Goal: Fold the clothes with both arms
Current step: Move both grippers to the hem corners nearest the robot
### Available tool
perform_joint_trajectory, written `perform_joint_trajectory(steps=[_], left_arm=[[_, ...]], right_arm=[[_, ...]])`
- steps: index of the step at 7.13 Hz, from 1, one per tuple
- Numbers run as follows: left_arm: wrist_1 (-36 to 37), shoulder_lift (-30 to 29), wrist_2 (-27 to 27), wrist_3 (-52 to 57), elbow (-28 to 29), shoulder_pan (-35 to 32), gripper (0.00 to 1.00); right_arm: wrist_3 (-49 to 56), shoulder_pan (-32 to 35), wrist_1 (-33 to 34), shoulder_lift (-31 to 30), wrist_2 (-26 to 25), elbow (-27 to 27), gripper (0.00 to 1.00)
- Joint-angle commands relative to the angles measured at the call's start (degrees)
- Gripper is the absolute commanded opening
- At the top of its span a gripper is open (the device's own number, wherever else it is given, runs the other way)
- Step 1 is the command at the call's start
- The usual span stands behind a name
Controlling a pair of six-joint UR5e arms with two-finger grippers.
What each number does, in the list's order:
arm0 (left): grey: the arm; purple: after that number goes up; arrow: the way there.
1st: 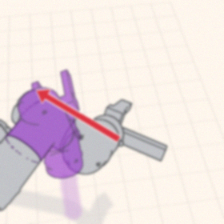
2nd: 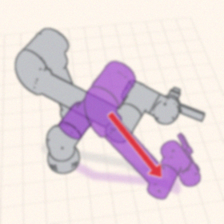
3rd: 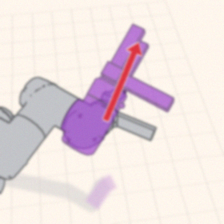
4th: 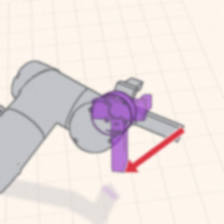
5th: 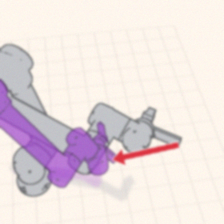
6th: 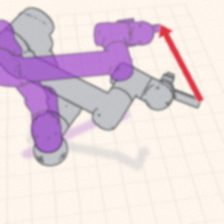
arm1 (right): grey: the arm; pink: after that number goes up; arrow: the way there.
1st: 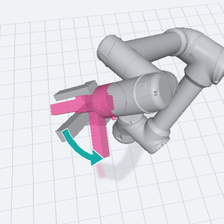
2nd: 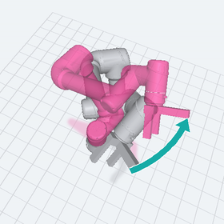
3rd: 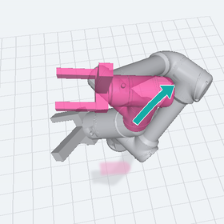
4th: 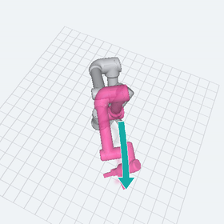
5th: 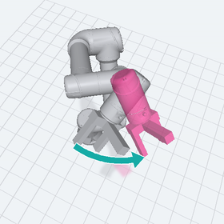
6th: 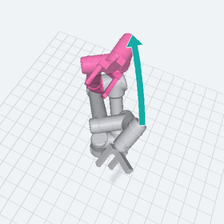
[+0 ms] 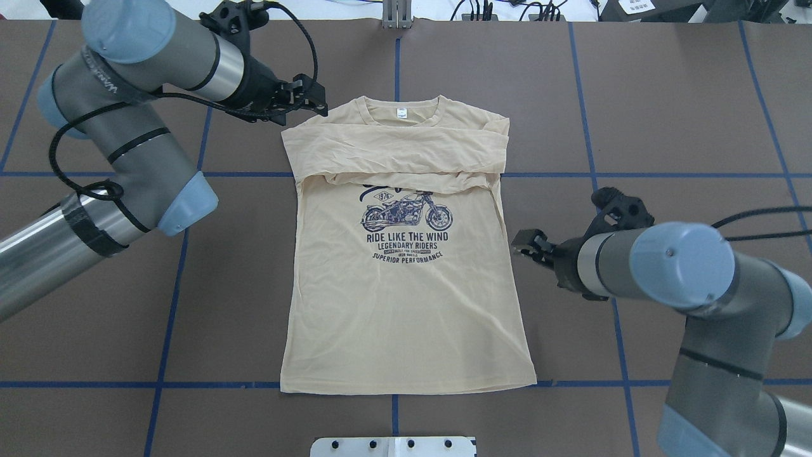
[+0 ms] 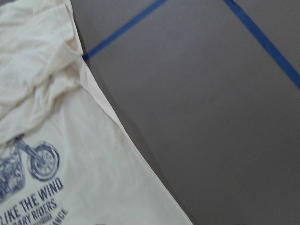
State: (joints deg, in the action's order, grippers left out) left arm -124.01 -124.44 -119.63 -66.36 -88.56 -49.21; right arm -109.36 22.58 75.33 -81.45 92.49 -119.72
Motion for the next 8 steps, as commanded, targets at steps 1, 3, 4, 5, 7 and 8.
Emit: perform_joint_trajectory(steps=[1, 3, 4, 5, 7, 8], left_arm=[[0.09, 6.64, -2.08, 6.67, -4.06, -2.11, 0.82], [0.44, 7.46, -4.38, 7.21, -4.34, -3.08, 0.82], [0.18, 8.5, -4.21, 7.12, -4.77, -2.91, 0.82], [0.17, 8.51, -4.12, 7.04, -4.78, -2.91, 0.82], [0.17, 8.51, -4.12, 6.42, -4.78, -2.73, 0.83], [0.17, 8.51, -4.12, 6.42, -4.78, -2.73, 0.83]], right_arm=[[-12.65, -13.99, 5.61, -0.38, -11.91, -2.19, 0.93], [-17.51, -18.71, 5.18, -0.38, -16.46, 1.22, 0.93], [-19.73, -19.41, 5.18, -0.55, -16.37, 1.68, 0.93], [-19.75, -20.03, 5.18, -1.16, -16.37, 1.94, 0.9], [-19.75, -19.77, 5.27, -1.43, -16.11, 1.51, 0.81], [-19.66, -19.77, 5.27, -1.61, -16.02, 1.42, 0.77]])
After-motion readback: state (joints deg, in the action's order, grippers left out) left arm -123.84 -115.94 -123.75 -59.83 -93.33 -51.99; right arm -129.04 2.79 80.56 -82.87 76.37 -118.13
